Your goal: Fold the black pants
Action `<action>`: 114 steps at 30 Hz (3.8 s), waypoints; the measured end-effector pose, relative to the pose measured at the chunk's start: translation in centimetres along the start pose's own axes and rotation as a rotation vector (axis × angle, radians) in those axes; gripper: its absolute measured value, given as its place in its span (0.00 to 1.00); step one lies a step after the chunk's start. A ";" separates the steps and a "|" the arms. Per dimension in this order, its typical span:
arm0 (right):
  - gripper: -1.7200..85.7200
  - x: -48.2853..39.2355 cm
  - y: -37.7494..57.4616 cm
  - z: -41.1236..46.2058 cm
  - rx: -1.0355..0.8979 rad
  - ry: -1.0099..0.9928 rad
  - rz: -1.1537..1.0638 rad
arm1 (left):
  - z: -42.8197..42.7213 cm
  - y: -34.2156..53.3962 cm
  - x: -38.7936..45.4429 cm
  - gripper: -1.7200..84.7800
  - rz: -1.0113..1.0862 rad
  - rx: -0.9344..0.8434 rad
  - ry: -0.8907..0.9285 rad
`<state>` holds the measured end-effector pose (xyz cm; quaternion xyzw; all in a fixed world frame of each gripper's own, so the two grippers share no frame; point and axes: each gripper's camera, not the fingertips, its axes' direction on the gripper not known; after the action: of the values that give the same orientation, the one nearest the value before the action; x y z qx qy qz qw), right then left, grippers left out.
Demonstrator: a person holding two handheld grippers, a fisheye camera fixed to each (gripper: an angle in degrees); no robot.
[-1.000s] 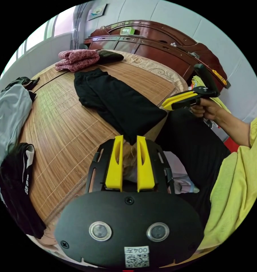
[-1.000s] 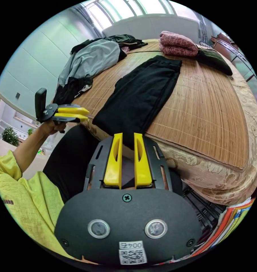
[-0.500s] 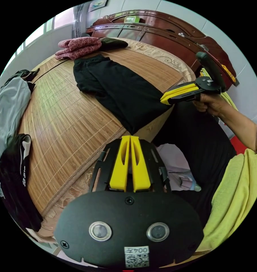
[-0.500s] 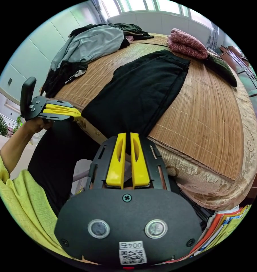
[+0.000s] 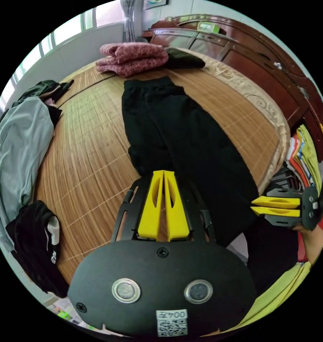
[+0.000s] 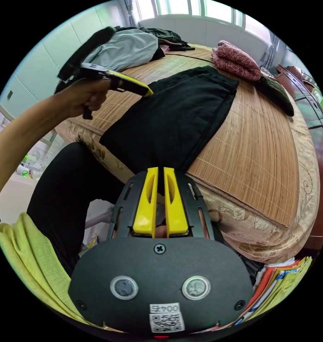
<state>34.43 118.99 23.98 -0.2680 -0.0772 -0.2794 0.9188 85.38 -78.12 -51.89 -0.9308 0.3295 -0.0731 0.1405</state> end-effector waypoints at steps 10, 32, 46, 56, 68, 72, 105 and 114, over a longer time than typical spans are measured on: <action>0.07 1.4 1.2 0.6 0.004 0.000 0.035 | 0.1 1.2 -0.5 0.02 0.004 0.065 0.014; 0.11 11.9 8.4 -1.0 0.187 -0.246 0.251 | -4.9 10.2 -2.5 0.02 -0.121 0.102 0.501; 0.09 15.3 12.2 0.8 0.086 -0.132 0.475 | -9.1 26.0 5.6 0.03 -0.225 0.230 0.216; 0.16 20.0 13.9 4.0 0.074 -0.541 0.557 | -8.9 26.2 15.5 0.13 0.124 0.269 0.144; 0.08 19.8 13.6 5.5 0.063 -0.731 0.653 | -6.0 25.0 29.0 0.17 0.546 0.197 -0.208; 0.08 18.7 12.9 3.7 0.099 -0.786 0.637 | -5.4 24.5 31.0 0.17 0.551 0.193 -0.244; 0.15 -21.8 3.0 0.4 0.151 0.626 -0.388 | -7.6 13.5 36.0 0.02 0.428 0.157 -0.193; 0.05 -27.6 0.5 -3.0 0.189 0.715 -0.517 | -8.8 10.3 36.3 0.03 0.498 0.156 -0.175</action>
<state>11.73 130.71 13.20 -0.0416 0.1554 -0.5664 0.8083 105.30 -110.64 -45.09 -0.8102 0.5283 0.0194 0.2532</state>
